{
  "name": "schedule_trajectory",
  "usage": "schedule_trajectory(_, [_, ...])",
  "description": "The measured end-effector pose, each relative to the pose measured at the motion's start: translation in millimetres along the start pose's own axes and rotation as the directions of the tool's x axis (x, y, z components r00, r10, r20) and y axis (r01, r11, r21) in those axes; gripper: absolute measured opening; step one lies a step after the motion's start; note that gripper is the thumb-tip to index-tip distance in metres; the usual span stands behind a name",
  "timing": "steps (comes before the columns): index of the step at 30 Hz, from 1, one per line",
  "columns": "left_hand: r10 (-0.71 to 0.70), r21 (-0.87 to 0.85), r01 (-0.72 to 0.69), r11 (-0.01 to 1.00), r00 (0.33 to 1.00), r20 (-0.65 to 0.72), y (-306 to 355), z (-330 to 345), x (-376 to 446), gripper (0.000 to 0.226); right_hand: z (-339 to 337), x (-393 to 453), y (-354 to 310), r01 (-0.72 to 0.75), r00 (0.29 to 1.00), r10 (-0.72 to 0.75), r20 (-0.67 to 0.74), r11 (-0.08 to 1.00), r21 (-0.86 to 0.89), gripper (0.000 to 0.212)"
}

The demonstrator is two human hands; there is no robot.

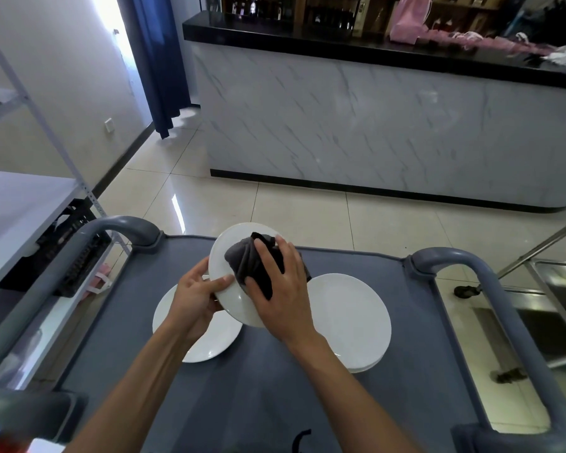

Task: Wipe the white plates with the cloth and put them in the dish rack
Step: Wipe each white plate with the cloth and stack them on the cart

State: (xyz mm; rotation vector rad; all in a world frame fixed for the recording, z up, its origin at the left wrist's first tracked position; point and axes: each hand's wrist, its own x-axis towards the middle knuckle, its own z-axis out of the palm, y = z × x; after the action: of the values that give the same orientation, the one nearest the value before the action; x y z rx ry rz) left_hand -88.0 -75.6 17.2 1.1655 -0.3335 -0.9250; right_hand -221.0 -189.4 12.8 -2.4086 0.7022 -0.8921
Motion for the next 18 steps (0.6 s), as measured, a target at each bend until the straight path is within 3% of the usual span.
schedule_trajectory(6, [0.014,-0.037,-0.015,0.999,1.0,-0.021,4.9,4.2,0.3,0.048,-1.2,-14.0,15.8,-0.015,0.997,0.024,-0.071,0.992,0.127,0.053])
schedule_trajectory(18, [0.022,0.096,-0.031,0.995,0.995,0.093,18.6,16.2,0.8,0.051,-20.1,4.9,14.8,0.075,0.993,-0.069,-0.092,0.995,0.072,0.049])
